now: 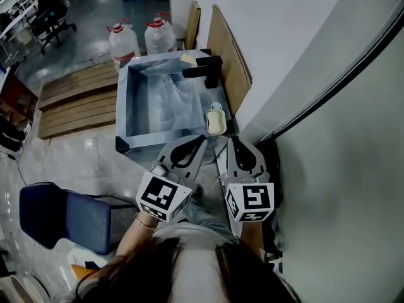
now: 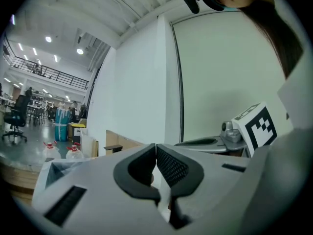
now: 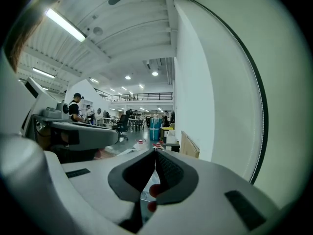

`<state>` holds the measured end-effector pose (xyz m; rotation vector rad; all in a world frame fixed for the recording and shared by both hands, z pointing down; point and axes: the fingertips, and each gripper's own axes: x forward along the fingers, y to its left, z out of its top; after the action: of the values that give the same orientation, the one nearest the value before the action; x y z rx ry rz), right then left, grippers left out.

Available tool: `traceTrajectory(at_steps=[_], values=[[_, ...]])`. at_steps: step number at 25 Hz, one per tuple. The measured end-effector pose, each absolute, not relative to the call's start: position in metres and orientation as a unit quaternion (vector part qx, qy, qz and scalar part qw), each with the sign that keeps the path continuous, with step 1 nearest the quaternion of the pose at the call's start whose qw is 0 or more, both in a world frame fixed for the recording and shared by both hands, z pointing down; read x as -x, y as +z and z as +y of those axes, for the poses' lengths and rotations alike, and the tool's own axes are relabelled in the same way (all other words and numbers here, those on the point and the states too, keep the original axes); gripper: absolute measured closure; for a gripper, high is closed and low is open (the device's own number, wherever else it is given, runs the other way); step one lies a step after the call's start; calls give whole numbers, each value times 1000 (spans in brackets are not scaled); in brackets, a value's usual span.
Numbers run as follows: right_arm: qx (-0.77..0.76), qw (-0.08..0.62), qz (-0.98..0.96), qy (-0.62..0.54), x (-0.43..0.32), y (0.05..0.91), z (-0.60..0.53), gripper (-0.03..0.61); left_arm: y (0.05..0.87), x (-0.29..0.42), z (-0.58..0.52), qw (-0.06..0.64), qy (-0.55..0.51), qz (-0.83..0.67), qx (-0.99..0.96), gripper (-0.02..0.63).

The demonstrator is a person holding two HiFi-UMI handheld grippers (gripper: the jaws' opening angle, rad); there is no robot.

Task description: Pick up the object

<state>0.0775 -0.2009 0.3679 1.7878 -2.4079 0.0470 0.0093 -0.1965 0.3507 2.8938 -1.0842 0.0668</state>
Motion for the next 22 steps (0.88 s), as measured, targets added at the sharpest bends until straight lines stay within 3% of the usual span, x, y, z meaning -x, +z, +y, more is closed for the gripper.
traceTrajectory(at_steps=[22], values=[[-561, 165, -806, 97, -102, 469, -317, 549, 381, -34, -285, 49, 48, -347, -935, 604]])
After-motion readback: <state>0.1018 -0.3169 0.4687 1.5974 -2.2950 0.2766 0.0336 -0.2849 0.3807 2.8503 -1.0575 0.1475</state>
